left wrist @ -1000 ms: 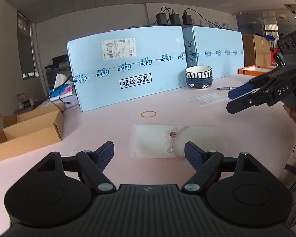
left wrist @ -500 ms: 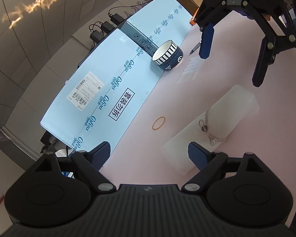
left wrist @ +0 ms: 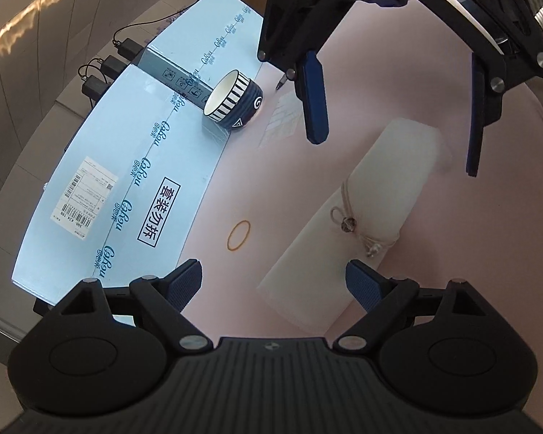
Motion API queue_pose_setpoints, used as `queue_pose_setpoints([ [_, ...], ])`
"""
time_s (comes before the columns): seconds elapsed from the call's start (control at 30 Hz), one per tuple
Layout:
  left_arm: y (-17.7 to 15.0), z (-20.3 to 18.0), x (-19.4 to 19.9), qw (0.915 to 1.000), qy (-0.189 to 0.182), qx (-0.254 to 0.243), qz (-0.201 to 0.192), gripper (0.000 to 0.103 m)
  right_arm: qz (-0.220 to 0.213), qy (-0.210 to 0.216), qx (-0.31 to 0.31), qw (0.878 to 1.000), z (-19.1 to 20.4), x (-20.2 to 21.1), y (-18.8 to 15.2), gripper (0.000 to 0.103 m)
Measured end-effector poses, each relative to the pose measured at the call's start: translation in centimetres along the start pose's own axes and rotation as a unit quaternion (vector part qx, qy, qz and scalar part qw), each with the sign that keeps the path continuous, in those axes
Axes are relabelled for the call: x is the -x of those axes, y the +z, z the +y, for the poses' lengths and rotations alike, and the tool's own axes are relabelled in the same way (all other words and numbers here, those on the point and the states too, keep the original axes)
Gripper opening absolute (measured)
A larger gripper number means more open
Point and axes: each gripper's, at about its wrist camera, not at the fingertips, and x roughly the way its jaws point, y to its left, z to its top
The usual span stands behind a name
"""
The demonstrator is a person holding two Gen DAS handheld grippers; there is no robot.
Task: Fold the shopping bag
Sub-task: 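Grasp the tied bag roll with the right gripper and lift it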
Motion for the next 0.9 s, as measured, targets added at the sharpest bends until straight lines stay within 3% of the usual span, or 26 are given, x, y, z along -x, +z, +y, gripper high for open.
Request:
queue_pose_setpoints([
  [0.07, 0.1, -0.3, -0.7, 0.9998, -0.011, -0.016, -0.002, 0.086, 0.016, -0.01, -0.008, 1.0, -0.3, -0.9, -0.2, 0.047],
  [0.17, 0.1, -1.1, -1.4, 0.9983, 0.006, -0.056, -0.014, 0.086, 0.023, -0.009, -0.022, 0.999, -0.7, -1.4, -0.4, 0.044],
  [0.27, 0.2, -1.5, -1.9, 0.9949, 0.007, -0.096, -0.029, 0.085, 0.022, -0.004, -0.041, 0.999, -1.0, -1.2, -0.5, 0.015],
  [0.33, 0.3, -1.3, -2.2, 0.9927, -0.001, -0.116, -0.033, 0.079, 0.019, -0.006, -0.043, 0.999, -0.9, -1.0, -0.5, 0.012],
  [0.37, 0.3, -1.4, -2.3, 0.9904, -0.003, -0.134, -0.033, 0.066, 0.018, -0.01, -0.041, 0.999, -0.8, -0.8, -0.5, 0.012],
  [0.4, 0.4, -1.6, -2.5, 0.9883, -0.004, -0.15, -0.03, 0.047, 0.017, -0.015, -0.04, 0.999, -0.7, -0.6, -0.5, 0.011],
  [0.43, 0.3, -1.8, -2.7, 0.9858, -0.007, -0.166, -0.024, 0.038, 0.013, -0.022, -0.038, 0.999, -0.7, -0.3, -0.5, 0.011],
  [0.47, 0.2, -2.0, -2.9, 0.9828, -0.011, -0.183, -0.019, 0.02, 0.01, -0.028, -0.037, 0.999, -0.6, 0.1, -0.5, 0.01],
  [0.5, 0.1, -2.1, -3.1, 0.9815, -0.013, -0.191, -0.016, 0.009, 0.005, -0.03, -0.038, 0.999, -0.6, 0.4, -0.5, 0.01],
  [0.7, -0.2, -2.5, -2.2, 0.9765, -0.004, -0.212, -0.036, 0.003, -0.018, -0.062, -0.025, 0.998, -0.1, 2.4, 0.2, 0.009],
  [0.9, -0.7, -0.2, 0.0, 0.9809, 0.07, -0.18, -0.022, 0.005, -0.066, -0.089, -0.026, 0.994, -0.7, 3.4, 1.6, 0.009],
])
